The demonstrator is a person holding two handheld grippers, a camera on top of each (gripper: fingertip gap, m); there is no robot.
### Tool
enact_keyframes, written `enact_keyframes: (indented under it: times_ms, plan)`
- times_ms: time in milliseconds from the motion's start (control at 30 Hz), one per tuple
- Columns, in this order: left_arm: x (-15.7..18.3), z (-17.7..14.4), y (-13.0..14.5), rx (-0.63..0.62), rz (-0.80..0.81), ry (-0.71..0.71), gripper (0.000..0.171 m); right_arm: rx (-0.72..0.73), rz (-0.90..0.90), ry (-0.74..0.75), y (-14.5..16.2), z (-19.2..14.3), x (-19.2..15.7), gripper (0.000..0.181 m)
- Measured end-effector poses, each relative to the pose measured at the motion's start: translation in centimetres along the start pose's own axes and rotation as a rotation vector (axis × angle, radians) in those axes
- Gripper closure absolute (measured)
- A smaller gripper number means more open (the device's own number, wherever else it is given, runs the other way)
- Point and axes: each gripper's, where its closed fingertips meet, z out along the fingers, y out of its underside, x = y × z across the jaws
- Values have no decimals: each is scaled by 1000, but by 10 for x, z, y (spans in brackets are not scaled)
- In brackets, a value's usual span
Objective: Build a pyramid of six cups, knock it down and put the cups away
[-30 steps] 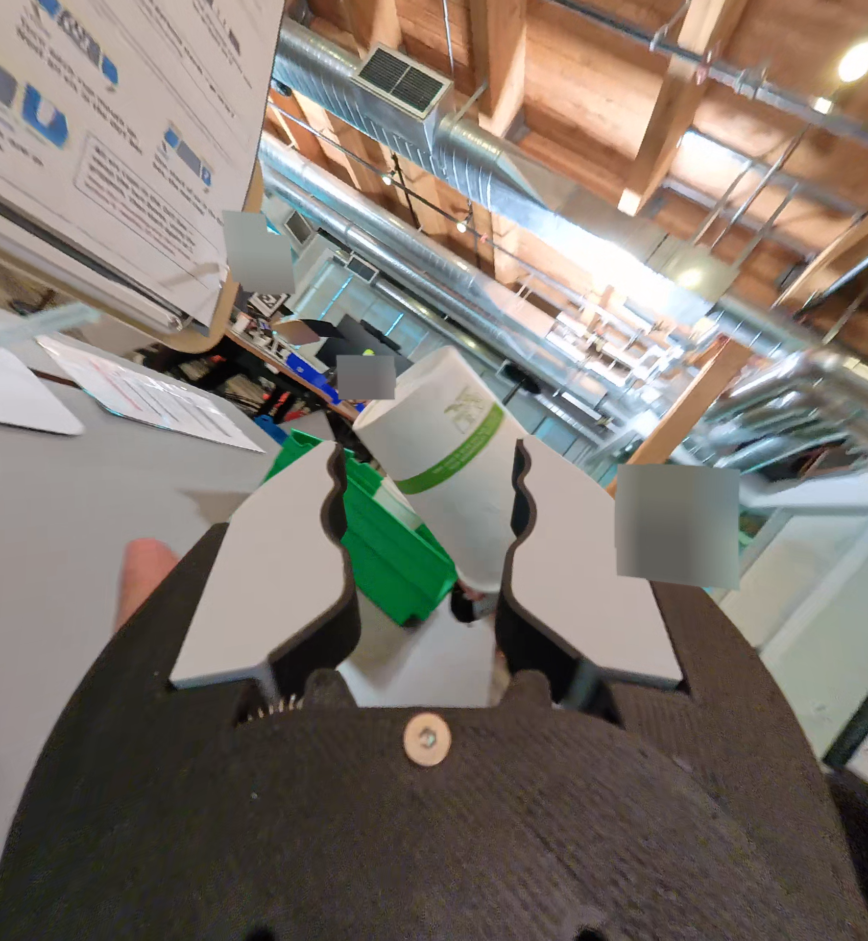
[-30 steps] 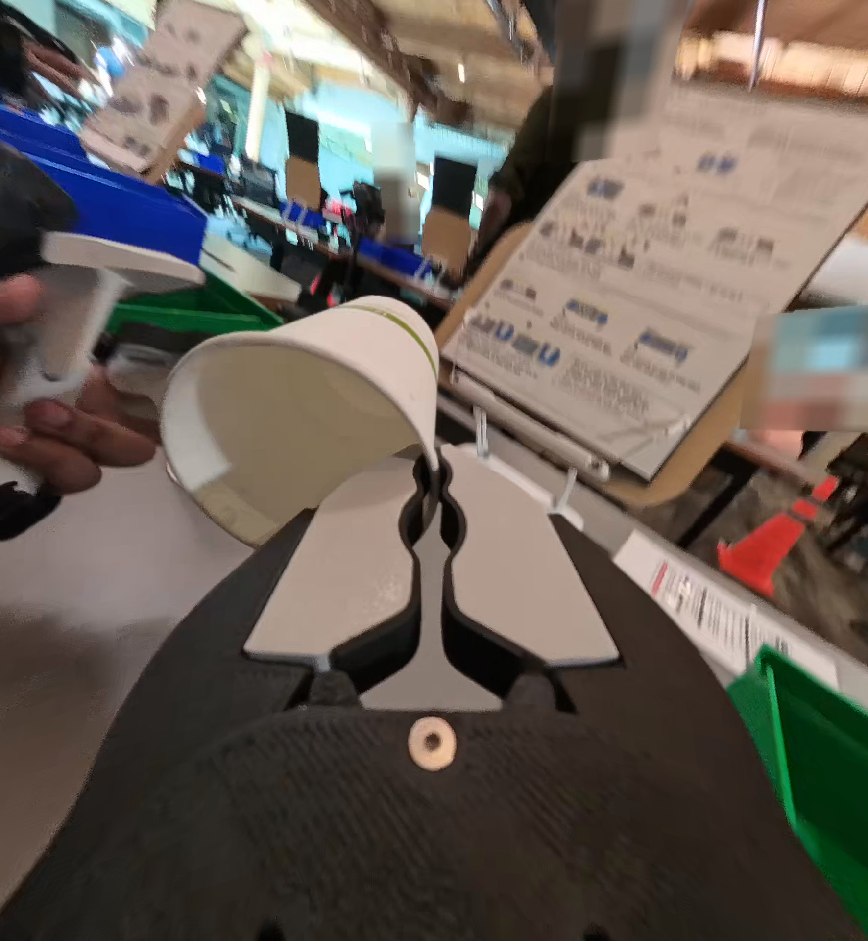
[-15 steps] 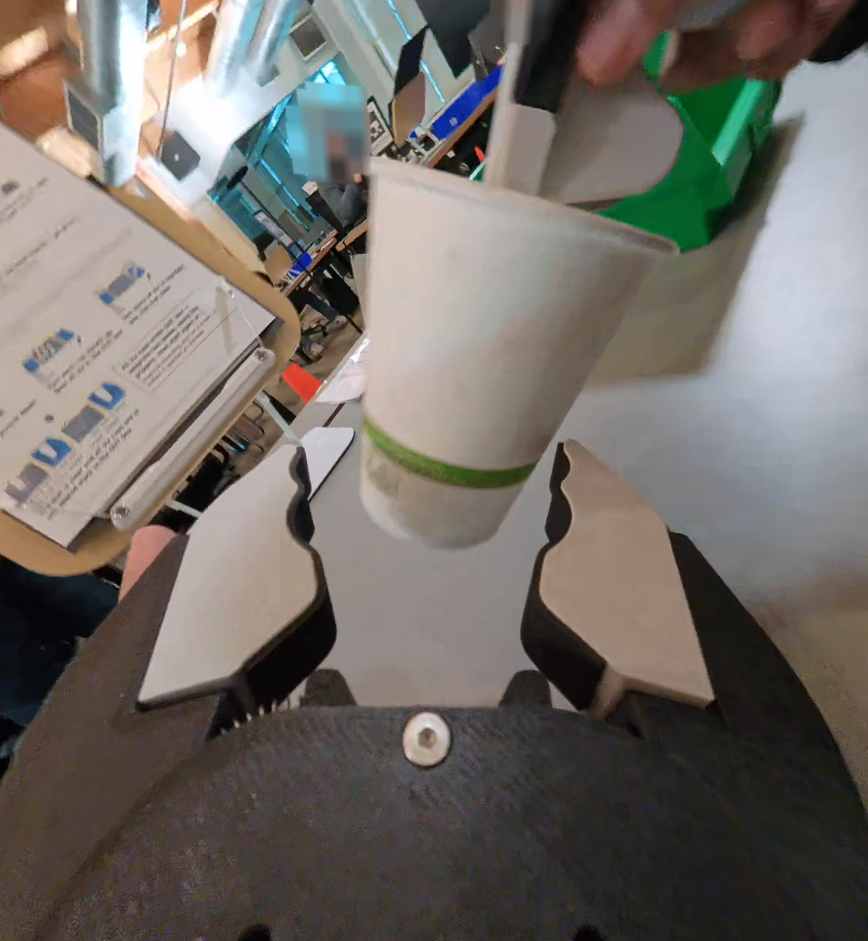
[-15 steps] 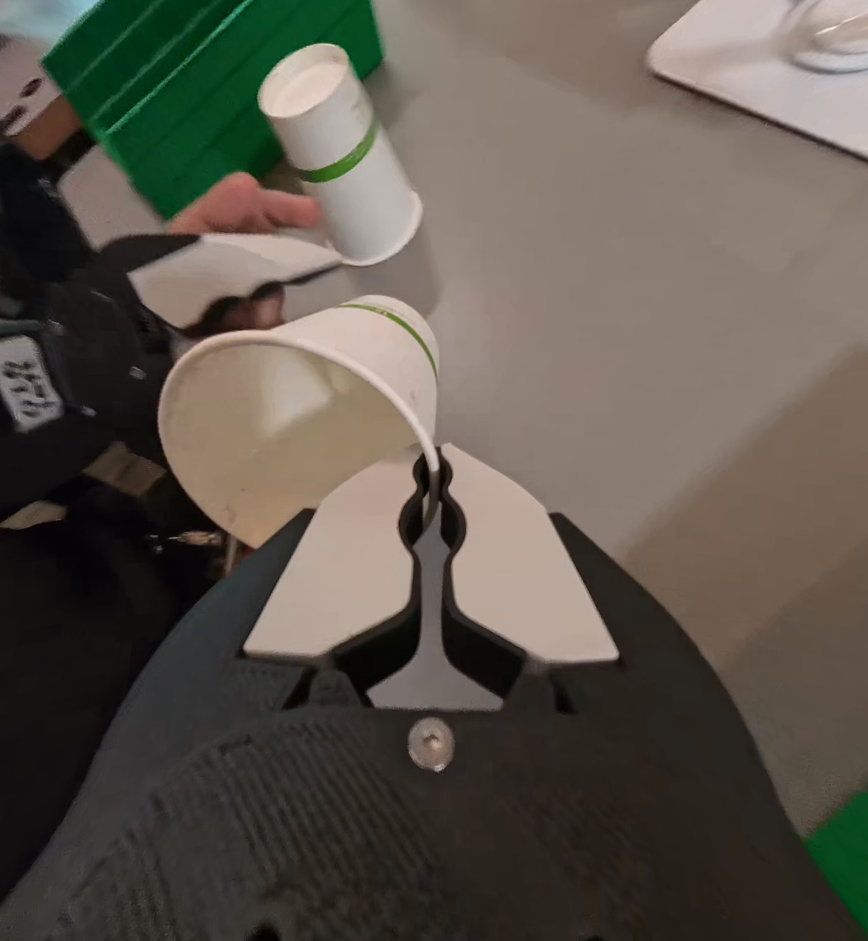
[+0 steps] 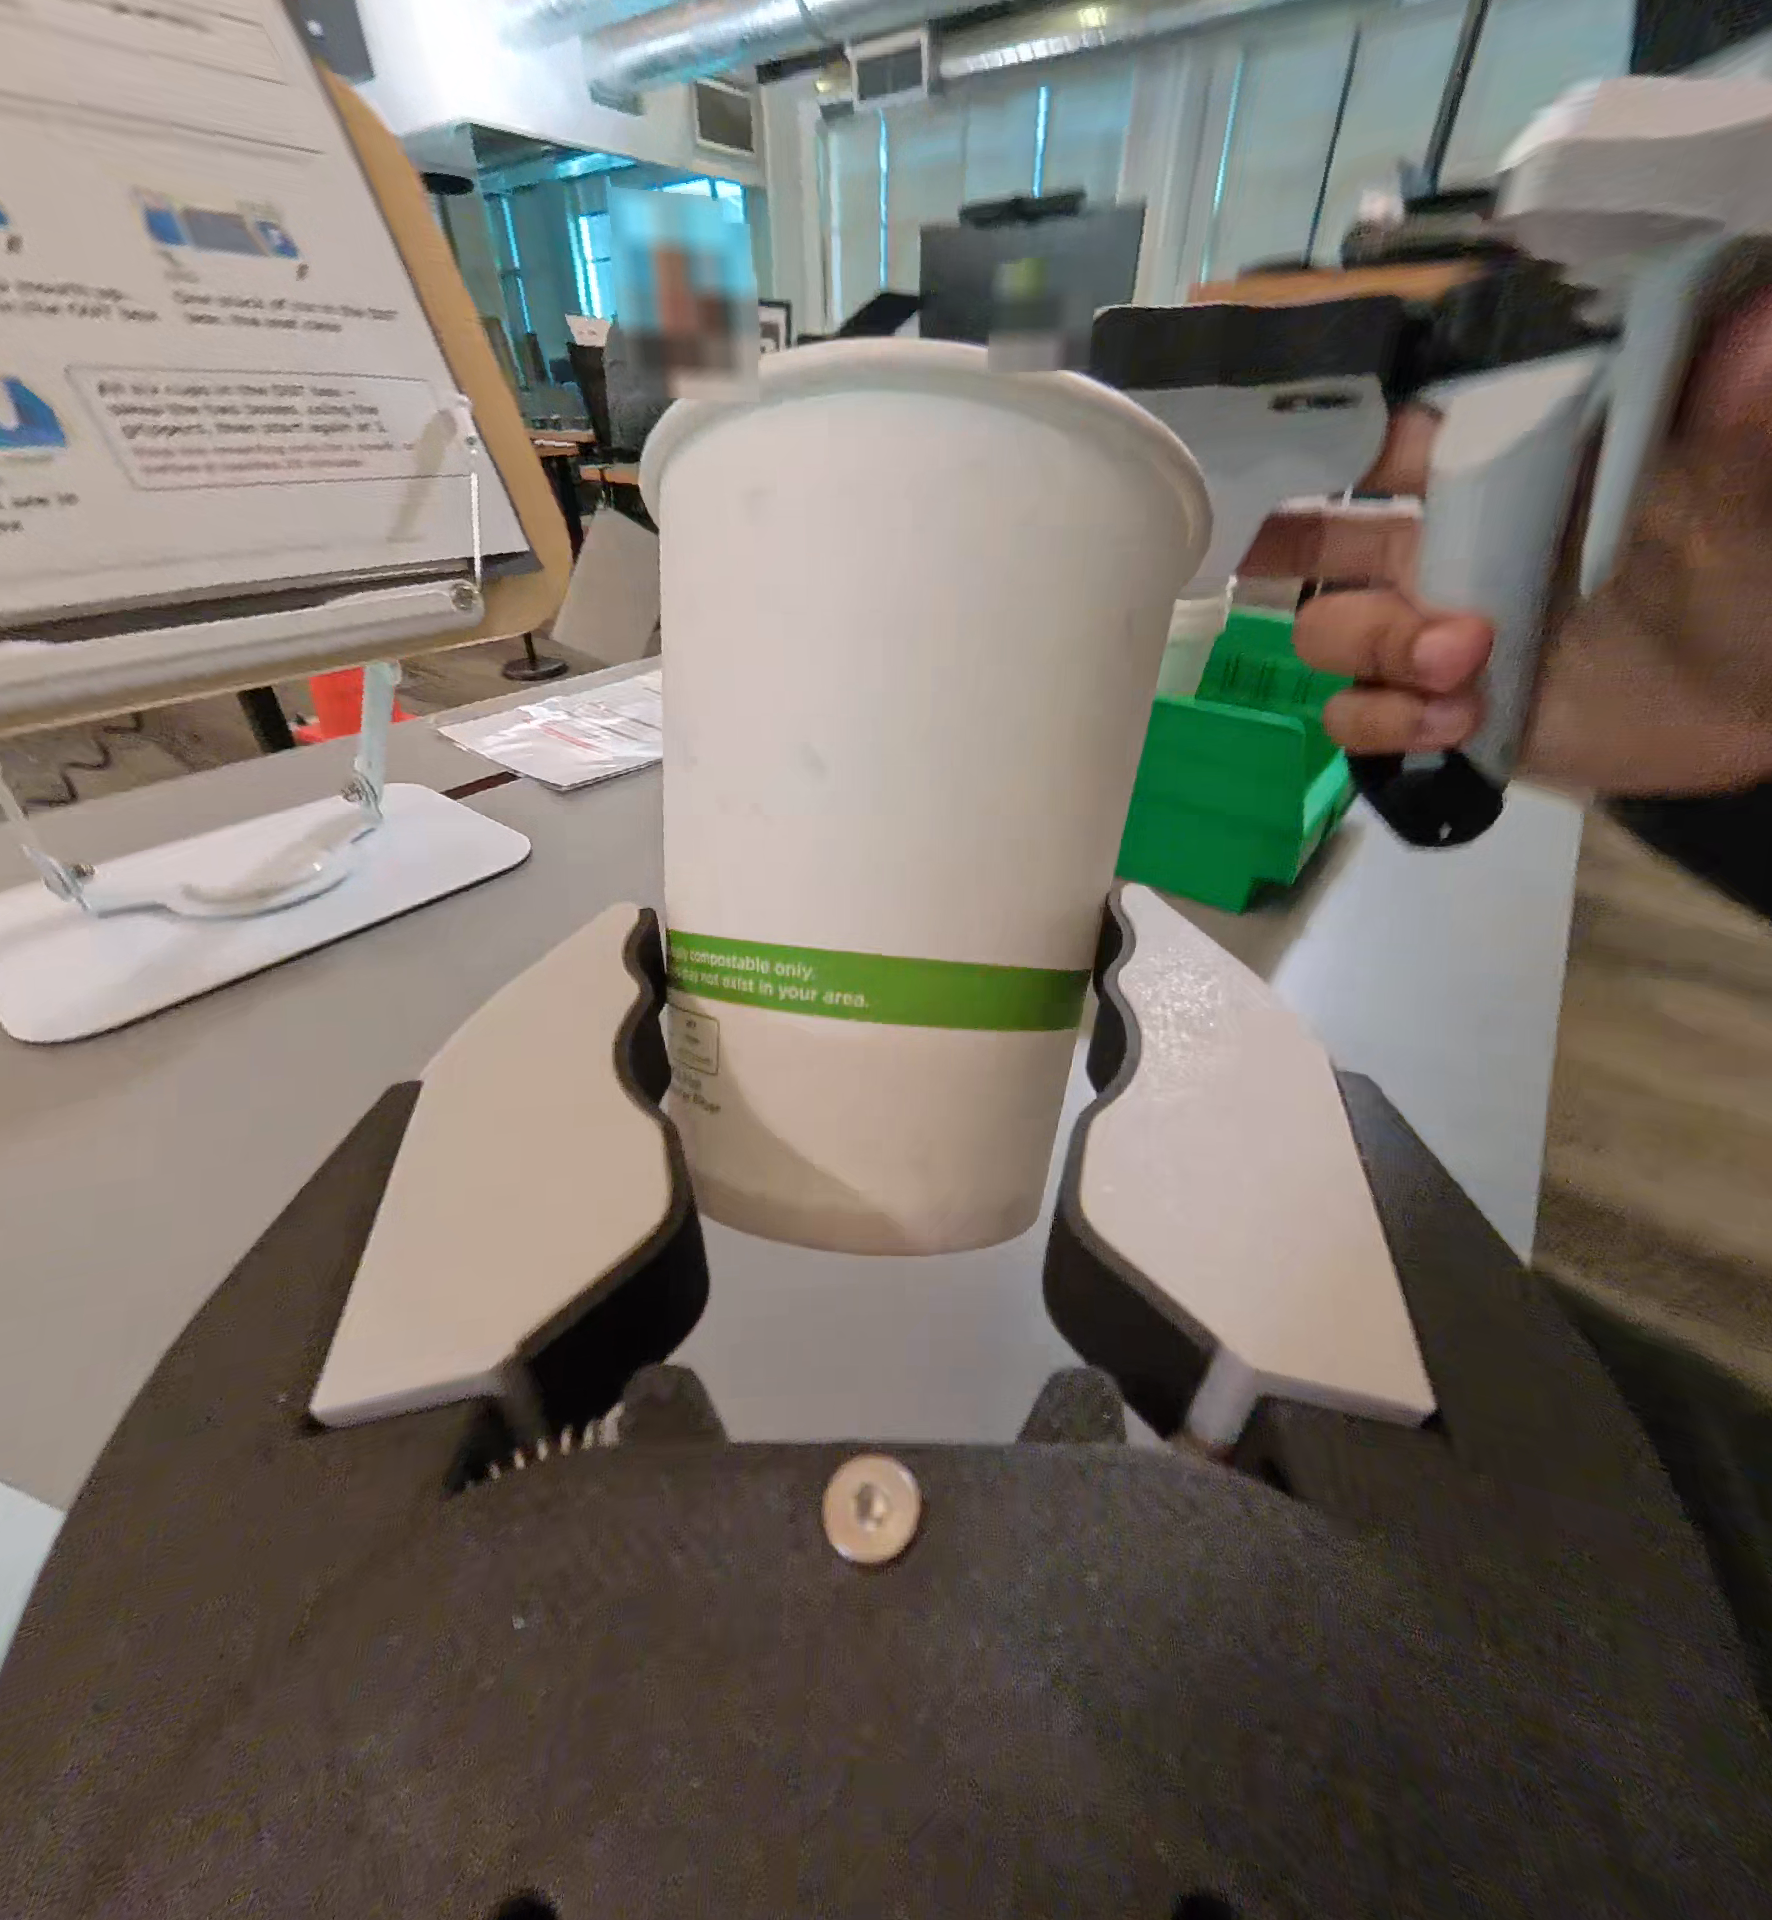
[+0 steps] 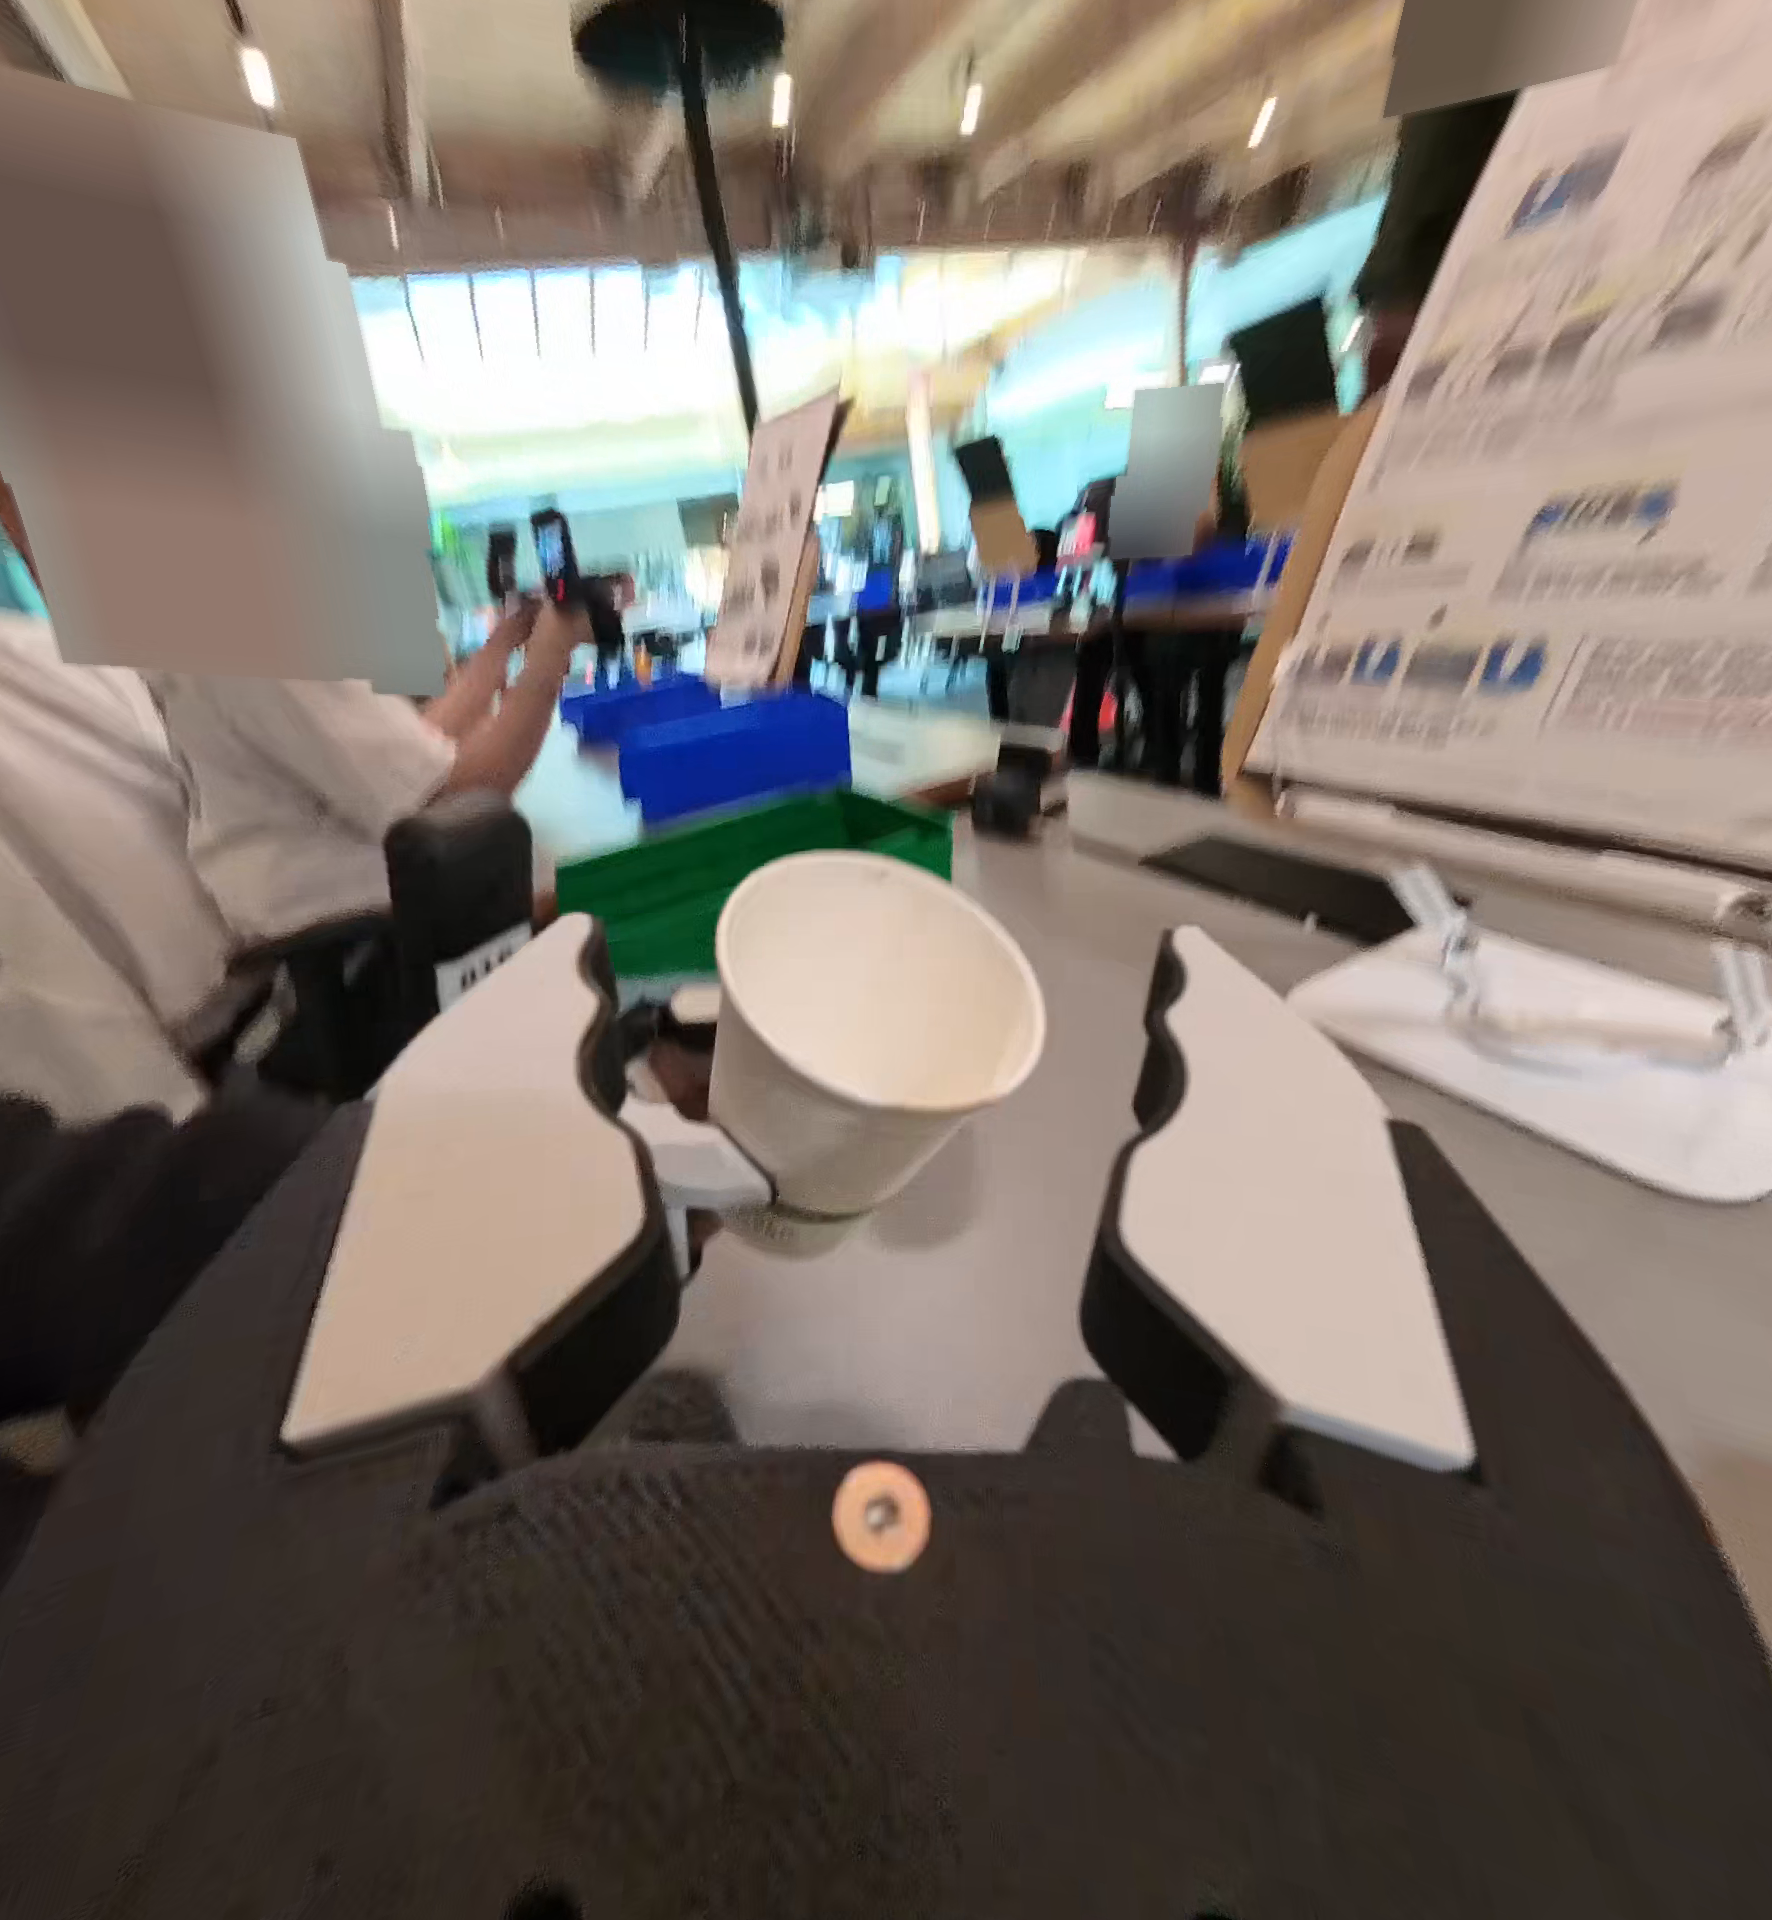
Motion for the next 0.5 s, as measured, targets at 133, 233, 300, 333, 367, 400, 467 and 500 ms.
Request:
enact_keyframes:
  times_ms: [133, 233, 300, 333, 367, 400, 467, 500]
  plan:
    - [-9, -5, -13, 83, -155, 6, 90, 133, 11, 19, 0, -1, 5, 82]
    - [-13, -10, -25, 164, -221, 5, 90, 138, 141, 7, 21, 12, 8, 76]
    - [-8, -11, -28, 175, -228, 34, 90, 127, 236, -48, 33, 23, 1, 74]
    - [-4, -10, -26, 167, -219, 55, 90, 105, 254, -68, 39, 28, -4, 73]
    - [1, -9, -25, 155, -206, 73, 90, 78, 247, -79, 45, 33, -8, 73]
    - [7, -7, -22, 142, -189, 93, 90, 48, 224, -84, 50, 36, -12, 73]
    - [21, -4, -17, 109, -153, 138, 90, -13, 157, -89, 58, 40, -19, 81]
    - [28, -2, -14, 93, -136, 157, 90, -42, 120, -97, 61, 40, -22, 91]
